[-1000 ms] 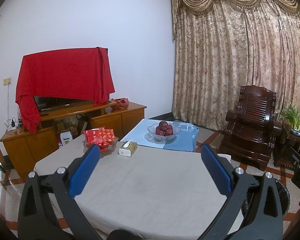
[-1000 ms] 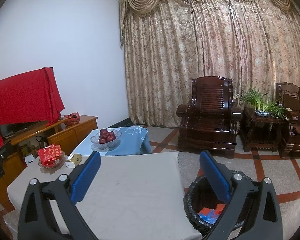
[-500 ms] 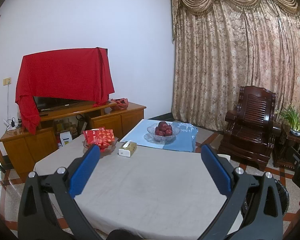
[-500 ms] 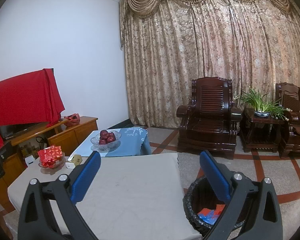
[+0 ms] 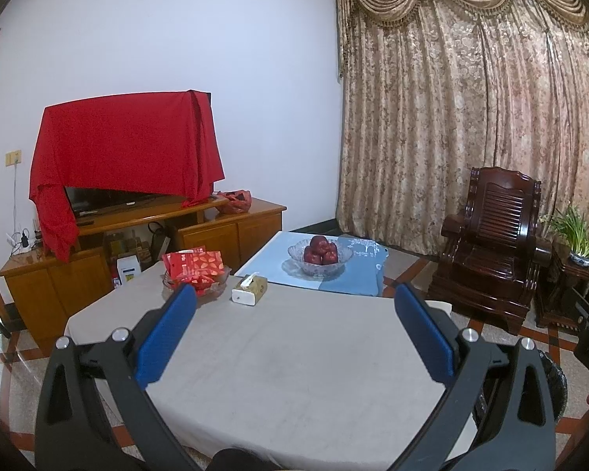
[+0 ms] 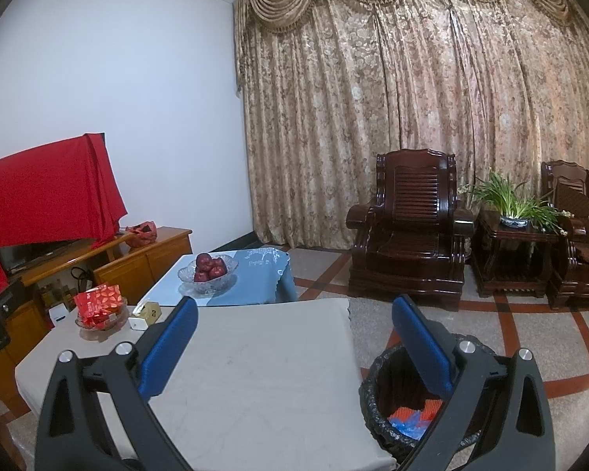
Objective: Collect trash
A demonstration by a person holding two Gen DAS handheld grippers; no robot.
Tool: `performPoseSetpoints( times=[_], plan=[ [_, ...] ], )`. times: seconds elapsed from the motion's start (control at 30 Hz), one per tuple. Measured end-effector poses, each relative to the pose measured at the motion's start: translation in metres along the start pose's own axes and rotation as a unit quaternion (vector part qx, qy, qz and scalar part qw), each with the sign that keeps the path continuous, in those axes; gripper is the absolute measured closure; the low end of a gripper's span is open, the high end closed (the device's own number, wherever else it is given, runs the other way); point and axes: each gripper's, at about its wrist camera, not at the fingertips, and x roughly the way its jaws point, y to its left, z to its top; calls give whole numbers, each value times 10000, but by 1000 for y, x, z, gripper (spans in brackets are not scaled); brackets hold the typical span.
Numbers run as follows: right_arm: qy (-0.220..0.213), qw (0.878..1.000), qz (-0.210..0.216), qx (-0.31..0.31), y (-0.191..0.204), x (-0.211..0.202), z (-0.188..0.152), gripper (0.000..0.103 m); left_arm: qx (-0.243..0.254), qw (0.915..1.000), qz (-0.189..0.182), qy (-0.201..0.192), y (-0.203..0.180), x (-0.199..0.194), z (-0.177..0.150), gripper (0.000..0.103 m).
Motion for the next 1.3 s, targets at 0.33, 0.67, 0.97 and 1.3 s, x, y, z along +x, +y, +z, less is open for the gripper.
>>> performPoseSetpoints(
  times=[0.33,0.67,0.97,1.3],
  plan=[
    [-1,10000,-7,-5,0,0,0,6,1,10000,4,-2,0,0,0,5],
    [-1,10000,-6,-13,1,0,1,6,-1,10000,1,13,-1,0,-2,5],
    [8,10000,-3,3,2,0,-2,6,0,10000,-5,18,0,1,-3,5],
    [9,10000,-4,-1,2,1,-2,6,-1,10000,-2,22,0,2,-3,5]
  ],
)
